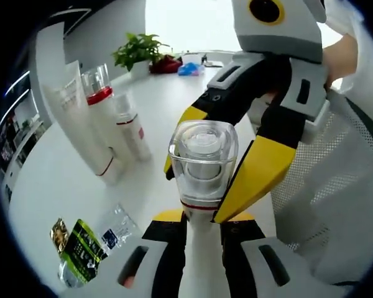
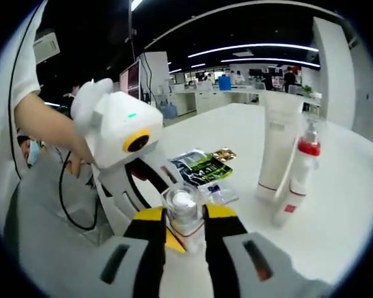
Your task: Arrange the skincare products in the storage area until every visible bottle or jar stands upright without overlapping.
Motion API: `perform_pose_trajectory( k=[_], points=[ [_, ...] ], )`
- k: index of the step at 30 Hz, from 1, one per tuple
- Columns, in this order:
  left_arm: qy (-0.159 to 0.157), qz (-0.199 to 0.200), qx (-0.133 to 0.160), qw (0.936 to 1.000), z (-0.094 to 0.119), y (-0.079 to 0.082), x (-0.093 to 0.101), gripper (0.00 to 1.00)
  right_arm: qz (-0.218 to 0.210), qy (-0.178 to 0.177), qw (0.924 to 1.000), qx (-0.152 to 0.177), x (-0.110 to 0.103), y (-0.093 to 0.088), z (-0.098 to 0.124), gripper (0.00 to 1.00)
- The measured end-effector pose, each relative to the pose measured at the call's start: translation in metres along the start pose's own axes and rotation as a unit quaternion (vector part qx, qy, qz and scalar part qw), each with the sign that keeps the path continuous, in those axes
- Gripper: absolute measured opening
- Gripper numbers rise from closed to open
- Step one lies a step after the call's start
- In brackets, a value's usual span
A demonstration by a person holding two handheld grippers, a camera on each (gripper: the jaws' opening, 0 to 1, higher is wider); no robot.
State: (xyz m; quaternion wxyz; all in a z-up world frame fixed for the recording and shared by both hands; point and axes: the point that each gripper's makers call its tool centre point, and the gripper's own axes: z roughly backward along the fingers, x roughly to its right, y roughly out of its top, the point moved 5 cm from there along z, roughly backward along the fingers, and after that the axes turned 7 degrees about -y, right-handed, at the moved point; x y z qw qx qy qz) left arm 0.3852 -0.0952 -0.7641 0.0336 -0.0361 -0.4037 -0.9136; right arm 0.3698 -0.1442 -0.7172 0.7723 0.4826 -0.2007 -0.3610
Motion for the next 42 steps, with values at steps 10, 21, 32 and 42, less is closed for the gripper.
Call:
perform_pose_trajectory(
  k=[10, 21, 32, 42],
  points=[
    [0.001, 0.002, 0.004, 1.0, -0.002, 0.001, -0.003, 0.17, -0.016, -0.005, 0.9998, 0.007, 0.003, 0.0, -0.001, 0.24],
    [-0.008, -0.005, 0.006, 0.9999, -0.008, 0.007, -0.013, 0.17, -0.053, -0.032, 0.998, 0.015, 0.016, 0.0, 0.005, 0.38],
    [-0.014, -0.005, 0.011, 0.9998, -0.016, 0.016, -0.035, 0.17, -0.088, -0.044, 0.995, 0.019, 0.025, -0.003, 0.015, 0.54],
    [-0.011, 0.002, 0.02, 0.9997, -0.024, 0.026, -0.06, 0.17, -0.099, -0.069, 0.9927, 0.005, 0.035, -0.009, 0.024, 0.75]
  ],
)
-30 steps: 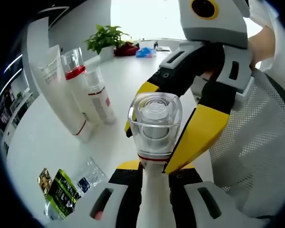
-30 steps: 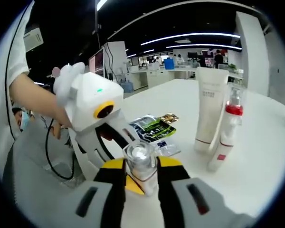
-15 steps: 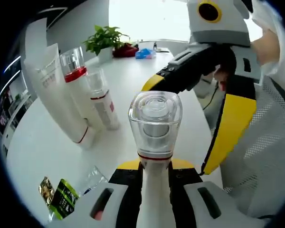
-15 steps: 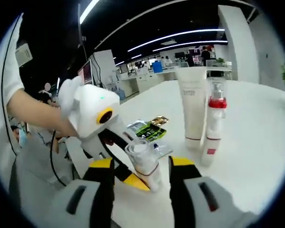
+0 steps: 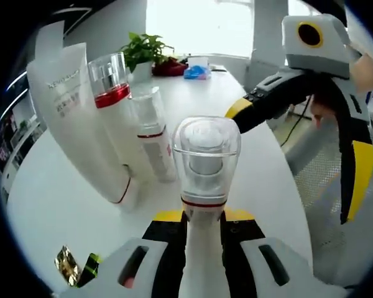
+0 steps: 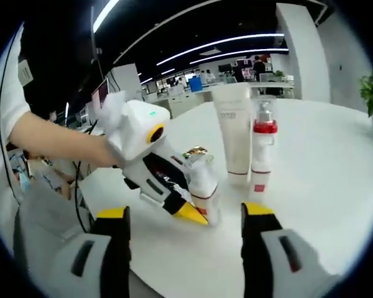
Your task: Arrange the skincare products in the storage area until every visible bottle or jar stands upright without overlapping.
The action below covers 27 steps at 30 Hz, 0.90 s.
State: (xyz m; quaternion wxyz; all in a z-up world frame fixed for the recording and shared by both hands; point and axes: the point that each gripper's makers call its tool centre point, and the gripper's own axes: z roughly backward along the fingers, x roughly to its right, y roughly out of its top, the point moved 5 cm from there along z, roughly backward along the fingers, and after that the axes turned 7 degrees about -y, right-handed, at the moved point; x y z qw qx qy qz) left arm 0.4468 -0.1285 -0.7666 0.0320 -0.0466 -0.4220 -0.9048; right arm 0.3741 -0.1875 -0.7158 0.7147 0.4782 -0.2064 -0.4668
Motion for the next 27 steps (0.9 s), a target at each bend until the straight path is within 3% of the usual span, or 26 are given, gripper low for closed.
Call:
perform_pose_trajectory(
  k=[14, 27],
  points=[
    [0.018, 0.005, 0.007, 0.9998, -0.01, 0.014, -0.03, 0.17, -0.012, -0.043, 0.999, 0.001, 0.027, 0.002, 0.02, 0.79],
    [0.027, 0.011, 0.007, 0.9996, -0.016, 0.019, -0.042, 0.17, -0.018, -0.045, 0.9988, -0.003, 0.027, 0.002, 0.025, 0.79]
  ],
)
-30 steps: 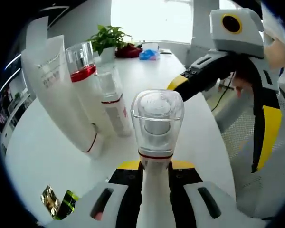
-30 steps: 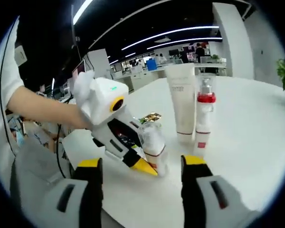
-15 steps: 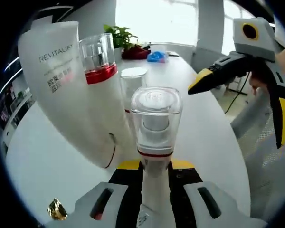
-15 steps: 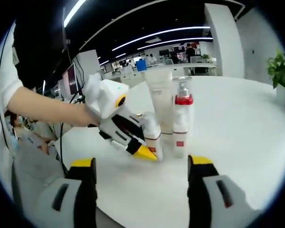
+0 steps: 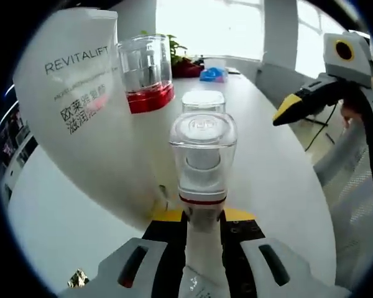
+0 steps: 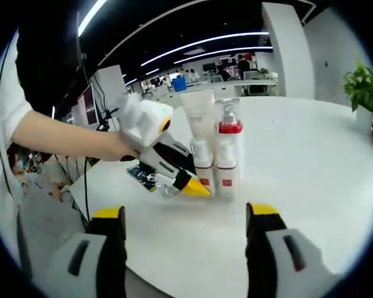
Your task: Arrange the skincare products in the storage area until every visible bottle or jar stands upright without overlapping.
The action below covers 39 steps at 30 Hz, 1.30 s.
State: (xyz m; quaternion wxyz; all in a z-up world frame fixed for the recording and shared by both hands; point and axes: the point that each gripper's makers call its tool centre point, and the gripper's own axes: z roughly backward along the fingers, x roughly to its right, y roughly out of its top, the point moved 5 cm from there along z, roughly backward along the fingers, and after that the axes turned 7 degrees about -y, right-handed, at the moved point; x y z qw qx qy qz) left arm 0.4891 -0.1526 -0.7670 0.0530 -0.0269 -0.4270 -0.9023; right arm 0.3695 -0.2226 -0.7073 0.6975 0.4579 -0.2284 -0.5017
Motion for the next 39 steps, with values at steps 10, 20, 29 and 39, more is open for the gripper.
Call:
perform_pose_trajectory(
  k=[10, 20, 29, 39],
  points=[
    [-0.004, 0.005, 0.003, 1.0, -0.003, 0.002, -0.001, 0.17, -0.001, 0.0, 1.0, -0.002, 0.0, -0.001, 0.0, 0.79],
    [-0.004, 0.009, -0.004, 0.9999, -0.005, -0.001, 0.001, 0.19, -0.001, 0.001, 1.0, -0.003, -0.001, -0.001, 0.0, 0.8],
    [-0.004, 0.013, -0.011, 0.9998, 0.001, -0.007, 0.004, 0.24, 0.002, 0.003, 1.0, -0.004, -0.003, 0.0, 0.0, 0.8],
    [0.015, 0.03, -0.007, 0.9994, 0.02, -0.015, 0.008, 0.31, 0.01, 0.004, 0.9999, -0.004, -0.006, 0.001, 0.003, 0.81]
  ],
)
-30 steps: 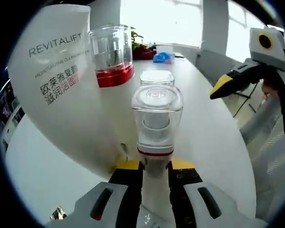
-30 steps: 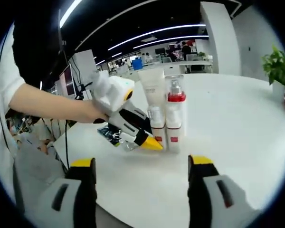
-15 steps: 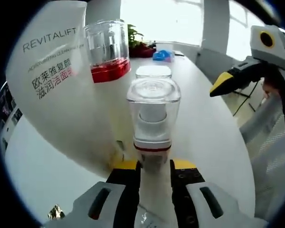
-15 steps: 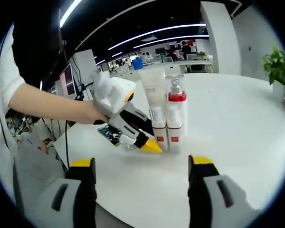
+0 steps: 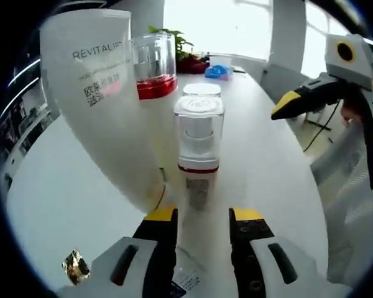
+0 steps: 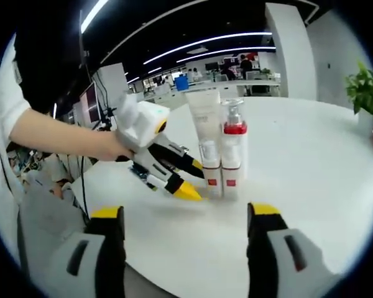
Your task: Arrange the skincare products in the storage area until every visible bottle or jar stands upright without overlapping.
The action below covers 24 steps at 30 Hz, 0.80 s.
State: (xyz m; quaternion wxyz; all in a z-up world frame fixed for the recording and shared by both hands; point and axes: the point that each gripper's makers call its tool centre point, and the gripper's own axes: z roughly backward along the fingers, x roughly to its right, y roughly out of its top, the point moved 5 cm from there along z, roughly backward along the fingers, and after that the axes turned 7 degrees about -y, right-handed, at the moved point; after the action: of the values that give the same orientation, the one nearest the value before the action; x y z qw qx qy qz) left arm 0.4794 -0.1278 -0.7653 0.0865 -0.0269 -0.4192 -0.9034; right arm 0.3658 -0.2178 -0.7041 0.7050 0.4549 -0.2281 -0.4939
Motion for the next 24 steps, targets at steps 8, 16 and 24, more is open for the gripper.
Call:
perform_pose_trajectory(
  k=[8, 16, 24],
  points=[
    [0.018, 0.036, 0.006, 0.9992, 0.023, -0.015, 0.008, 0.36, 0.006, 0.004, 1.0, -0.001, -0.004, 0.001, 0.001, 0.82],
    [0.045, 0.094, 0.025, 0.9943, 0.048, -0.026, 0.014, 0.44, 0.01, 0.007, 0.9999, 0.002, -0.007, 0.003, 0.003, 0.83],
    [0.093, 0.15, 0.042, 0.9834, 0.076, -0.043, 0.02, 0.56, 0.013, 0.01, 0.9998, 0.005, -0.009, 0.004, 0.006, 0.85]
  ],
)
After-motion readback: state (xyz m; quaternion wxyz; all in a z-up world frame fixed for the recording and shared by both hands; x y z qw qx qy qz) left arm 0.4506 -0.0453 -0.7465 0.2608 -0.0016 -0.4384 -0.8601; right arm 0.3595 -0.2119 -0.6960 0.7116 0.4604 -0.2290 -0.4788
